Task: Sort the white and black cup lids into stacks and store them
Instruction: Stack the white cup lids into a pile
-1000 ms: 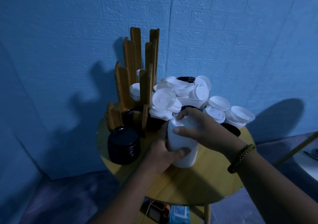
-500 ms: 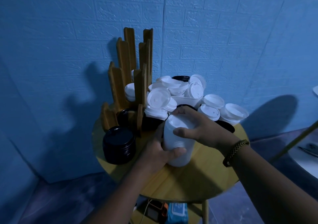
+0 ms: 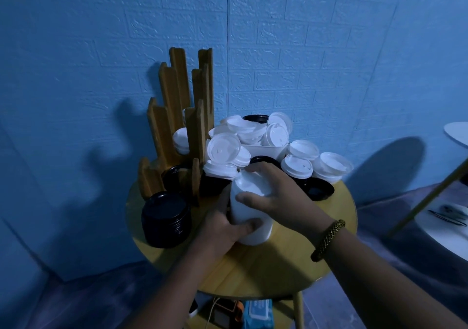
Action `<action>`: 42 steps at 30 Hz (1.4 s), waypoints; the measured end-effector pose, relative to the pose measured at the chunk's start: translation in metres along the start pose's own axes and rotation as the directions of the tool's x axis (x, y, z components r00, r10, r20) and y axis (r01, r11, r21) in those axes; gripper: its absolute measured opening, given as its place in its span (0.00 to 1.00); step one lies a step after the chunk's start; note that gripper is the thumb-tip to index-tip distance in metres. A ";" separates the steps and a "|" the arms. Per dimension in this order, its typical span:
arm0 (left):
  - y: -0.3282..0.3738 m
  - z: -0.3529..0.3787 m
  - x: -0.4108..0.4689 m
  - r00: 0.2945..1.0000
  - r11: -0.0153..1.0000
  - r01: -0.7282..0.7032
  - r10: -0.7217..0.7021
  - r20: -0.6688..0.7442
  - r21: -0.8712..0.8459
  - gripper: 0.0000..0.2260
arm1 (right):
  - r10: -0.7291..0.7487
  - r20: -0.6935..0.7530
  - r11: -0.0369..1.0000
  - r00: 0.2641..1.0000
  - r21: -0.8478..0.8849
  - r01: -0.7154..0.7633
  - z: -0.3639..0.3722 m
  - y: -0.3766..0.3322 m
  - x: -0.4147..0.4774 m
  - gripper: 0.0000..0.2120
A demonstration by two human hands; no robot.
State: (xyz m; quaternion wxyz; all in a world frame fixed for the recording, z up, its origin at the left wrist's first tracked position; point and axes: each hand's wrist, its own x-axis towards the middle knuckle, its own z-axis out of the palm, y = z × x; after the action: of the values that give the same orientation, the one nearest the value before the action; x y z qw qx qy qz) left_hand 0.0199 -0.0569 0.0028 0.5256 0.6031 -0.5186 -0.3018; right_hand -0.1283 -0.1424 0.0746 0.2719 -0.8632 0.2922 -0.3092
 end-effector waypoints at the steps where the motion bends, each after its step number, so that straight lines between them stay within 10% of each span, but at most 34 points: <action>1: -0.001 0.000 0.001 1.000 1.000 0.002 -0.002 -0.002 0.003 0.34 | 0.002 -0.011 1.000 1.000 0.004 -0.002 0.000 0.001 -0.001 0.29; 14: -0.003 -0.002 0.009 0.998 0.990 0.067 -0.065 -0.020 0.122 0.42 | 0.055 0.024 0.998 0.998 -0.030 -0.054 0.008 -0.002 0.001 0.37; 19: -0.009 -0.011 -0.002 0.995 0.995 0.082 -0.079 -0.062 0.051 0.42 | 0.188 0.038 0.848 0.982 0.498 -0.181 -0.014 -0.002 0.037 0.16; 31: -0.012 -0.008 -0.002 0.996 0.998 0.066 -0.066 -0.060 -0.003 0.47 | 0.290 0.268 0.922 0.919 0.177 -0.343 -0.003 0.023 0.106 0.33; 42: -0.013 -0.010 -0.002 0.998 1.000 0.006 -0.005 -0.064 0.015 0.39 | 0.267 -0.250 0.934 0.931 0.305 -0.186 -0.026 0.036 0.078 0.13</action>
State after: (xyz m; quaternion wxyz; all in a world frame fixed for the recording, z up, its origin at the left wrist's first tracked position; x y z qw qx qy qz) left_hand 0.0322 -0.0525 -0.0069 0.5366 0.6176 -0.5023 -0.2801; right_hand -0.1087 -0.2271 0.0974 0.3782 -0.7227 0.3813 -0.4351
